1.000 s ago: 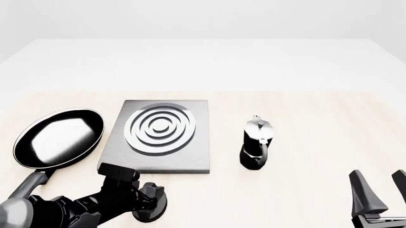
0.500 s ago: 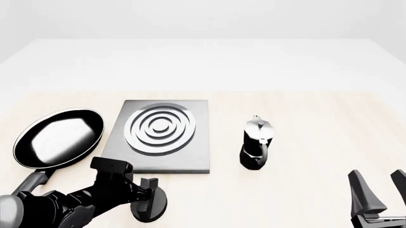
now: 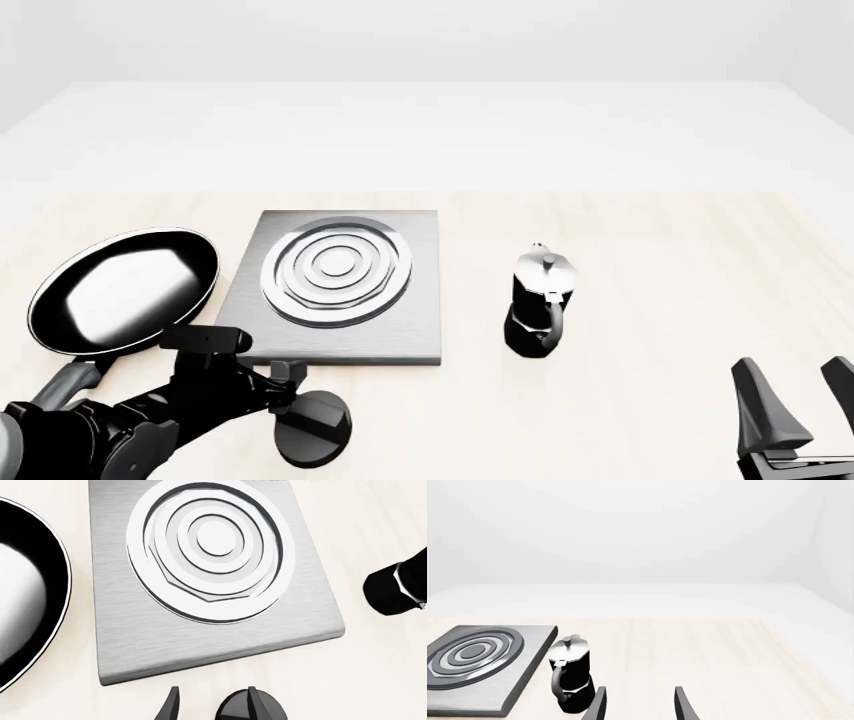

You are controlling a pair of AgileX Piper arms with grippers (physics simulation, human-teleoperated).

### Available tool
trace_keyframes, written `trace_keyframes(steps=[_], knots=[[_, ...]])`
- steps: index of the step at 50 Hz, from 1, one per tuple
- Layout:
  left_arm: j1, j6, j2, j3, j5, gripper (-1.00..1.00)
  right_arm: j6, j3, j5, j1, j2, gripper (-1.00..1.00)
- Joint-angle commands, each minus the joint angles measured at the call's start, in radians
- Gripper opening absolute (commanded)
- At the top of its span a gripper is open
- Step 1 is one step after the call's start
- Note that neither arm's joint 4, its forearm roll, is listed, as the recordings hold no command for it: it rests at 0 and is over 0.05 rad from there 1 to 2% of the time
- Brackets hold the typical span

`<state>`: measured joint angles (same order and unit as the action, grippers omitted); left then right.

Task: Turn on the stove.

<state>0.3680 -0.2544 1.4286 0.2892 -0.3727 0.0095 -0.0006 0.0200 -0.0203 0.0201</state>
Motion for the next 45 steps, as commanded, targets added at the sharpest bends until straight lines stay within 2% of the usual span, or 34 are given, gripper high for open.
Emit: trace_keyframes(steps=[1, 9, 18, 24, 32, 45], knots=[[-0.019, 0.007, -0.026, -0.008, 0.014, 1.0, -0.002, 0.0, -0.001, 0.0, -0.003, 1.0], [-0.028, 0.014, -0.068, -0.012, 0.042, 1.0, -0.004, 0.0, -0.002, 0.0, -0.005, 1.0], [-0.041, 0.007, -0.24, -0.015, 0.177, 1.0, -0.006, 0.0, 0.001, -0.002, -0.001, 1.0], [-0.066, 0.029, -0.366, -0.017, 0.26, 1.0, -0.007, 0.0, -0.004, -0.002, -0.006, 1.0], [-0.091, 0.012, -0.52, -0.032, 0.374, 1.0, -0.009, 0.0, -0.005, -0.003, -0.006, 1.0], [-0.131, 0.026, -0.712, -0.077, 0.492, 1.0, -0.013, 0.0, -0.002, -0.005, -0.001, 1.0]])
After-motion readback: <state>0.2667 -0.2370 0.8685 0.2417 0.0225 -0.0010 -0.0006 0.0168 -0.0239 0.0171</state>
